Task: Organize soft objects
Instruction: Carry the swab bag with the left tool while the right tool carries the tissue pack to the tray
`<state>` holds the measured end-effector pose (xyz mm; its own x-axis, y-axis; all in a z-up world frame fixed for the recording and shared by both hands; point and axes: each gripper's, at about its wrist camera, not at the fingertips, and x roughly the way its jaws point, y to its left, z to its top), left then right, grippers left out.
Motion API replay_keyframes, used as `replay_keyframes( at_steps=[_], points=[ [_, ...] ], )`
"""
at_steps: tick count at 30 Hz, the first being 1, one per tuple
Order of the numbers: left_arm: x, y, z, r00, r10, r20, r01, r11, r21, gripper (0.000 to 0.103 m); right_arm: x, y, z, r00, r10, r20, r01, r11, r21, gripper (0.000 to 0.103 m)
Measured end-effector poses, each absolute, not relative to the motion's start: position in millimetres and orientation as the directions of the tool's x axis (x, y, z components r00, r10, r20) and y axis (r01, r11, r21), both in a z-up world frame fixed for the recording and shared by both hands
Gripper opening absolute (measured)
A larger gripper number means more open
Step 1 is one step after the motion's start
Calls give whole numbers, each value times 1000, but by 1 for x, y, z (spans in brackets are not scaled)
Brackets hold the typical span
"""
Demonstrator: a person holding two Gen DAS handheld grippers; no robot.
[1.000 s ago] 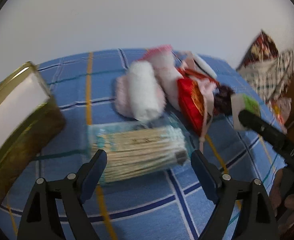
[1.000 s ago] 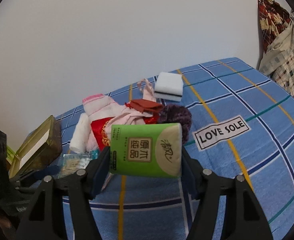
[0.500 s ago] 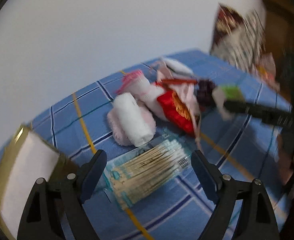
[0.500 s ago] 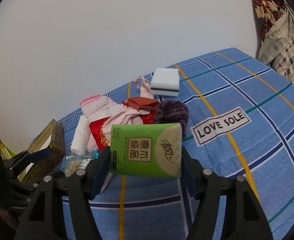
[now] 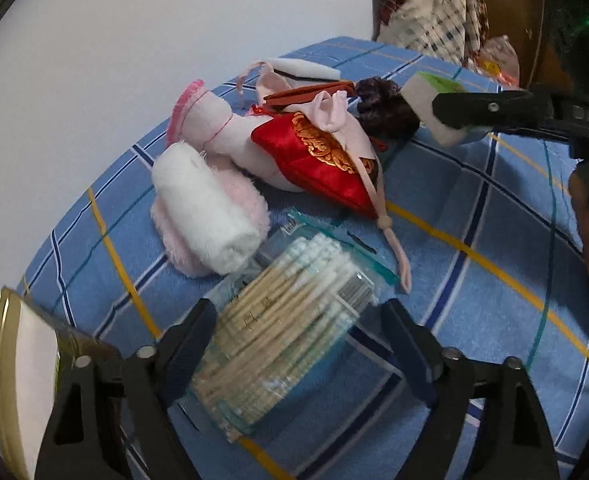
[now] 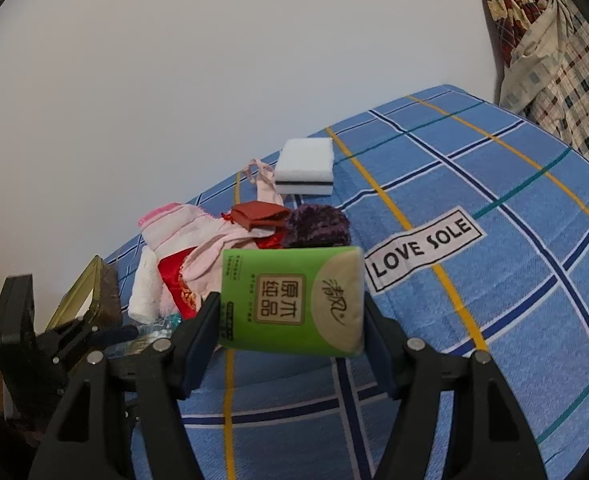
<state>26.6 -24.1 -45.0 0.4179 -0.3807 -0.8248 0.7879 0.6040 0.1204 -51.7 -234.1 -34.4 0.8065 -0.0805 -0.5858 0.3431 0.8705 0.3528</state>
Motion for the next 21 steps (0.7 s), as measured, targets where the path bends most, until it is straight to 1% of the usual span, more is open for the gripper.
replay_keyframes(
  at_steps=[2,3,4,5,6,8,12,13,14,16,21],
  points=[
    [16,-19,-45,440,-384,-812,771,625,122,66,-51,-234,-35,805,-79,-588,343,870,353,67],
    [9,-16,-45,453,-380,-807,757,642,122,65,-51,-234,-35,804,-79,-589,344,870,353,67],
    [5,-15,-45,460,-376,-804,746,655,120,62,-50,-233,-35,803,-79,-590,344,871,351,67],
    [-3,-13,-44,466,-384,-797,738,665,112,57,-50,-232,-36,802,-79,-592,343,873,348,67],
    [-5,-15,-43,461,-395,-795,740,665,99,54,-50,-231,-36,802,-78,-592,341,874,346,67],
    [-16,-15,-38,441,-422,-792,744,665,60,44,-49,-231,-36,802,-80,-592,340,876,341,67],
    [-9,-13,-32,419,-435,-797,694,719,-28,44,-50,-233,-37,799,-87,-595,350,872,343,67],
    [-5,-13,-33,414,-437,-798,683,729,-45,46,-50,-234,-38,798,-85,-597,352,869,347,67],
    [1,-12,-35,414,-427,-804,669,742,-49,52,-50,-235,-39,797,-82,-598,354,866,352,67],
    [10,-9,-40,429,-384,-817,630,776,-34,58,-49,-237,-40,795,-77,-602,356,863,360,67],
    [30,-8,-45,440,-369,-819,574,817,-60,59,-49,-237,-42,793,-76,-604,356,862,360,67]
  ],
)
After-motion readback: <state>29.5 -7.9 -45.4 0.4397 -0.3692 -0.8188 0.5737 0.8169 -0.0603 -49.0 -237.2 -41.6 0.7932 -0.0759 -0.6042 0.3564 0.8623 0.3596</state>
